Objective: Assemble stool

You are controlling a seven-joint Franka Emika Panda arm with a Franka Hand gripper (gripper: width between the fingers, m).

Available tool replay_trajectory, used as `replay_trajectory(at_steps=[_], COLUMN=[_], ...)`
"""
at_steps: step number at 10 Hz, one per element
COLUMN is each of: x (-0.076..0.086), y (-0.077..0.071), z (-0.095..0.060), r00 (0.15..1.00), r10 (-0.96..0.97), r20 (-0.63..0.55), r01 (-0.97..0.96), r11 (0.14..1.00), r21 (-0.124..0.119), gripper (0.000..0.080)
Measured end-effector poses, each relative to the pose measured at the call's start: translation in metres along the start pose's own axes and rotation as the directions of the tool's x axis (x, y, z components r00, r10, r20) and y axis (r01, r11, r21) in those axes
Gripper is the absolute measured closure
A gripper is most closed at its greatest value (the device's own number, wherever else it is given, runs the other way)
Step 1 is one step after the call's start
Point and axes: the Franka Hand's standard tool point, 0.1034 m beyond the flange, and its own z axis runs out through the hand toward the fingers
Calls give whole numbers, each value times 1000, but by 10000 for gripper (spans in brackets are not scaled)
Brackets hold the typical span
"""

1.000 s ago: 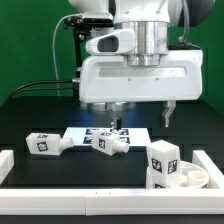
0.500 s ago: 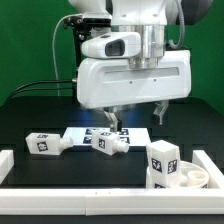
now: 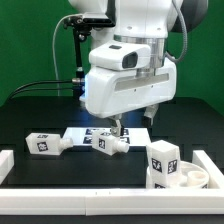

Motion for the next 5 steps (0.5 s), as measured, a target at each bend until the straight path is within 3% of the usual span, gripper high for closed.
replay_trajectory(at_steps=[1, 2, 5], x=[-2, -18, -72], y=[0, -2, -30], z=[2, 10, 34], r00=[1000, 1000, 999], r10=[-2, 9, 27], r20=[0, 5, 21], r01=[2, -9, -28], r11=[1000, 1000, 999], r21=[3, 22, 31], gripper=[150, 150, 150])
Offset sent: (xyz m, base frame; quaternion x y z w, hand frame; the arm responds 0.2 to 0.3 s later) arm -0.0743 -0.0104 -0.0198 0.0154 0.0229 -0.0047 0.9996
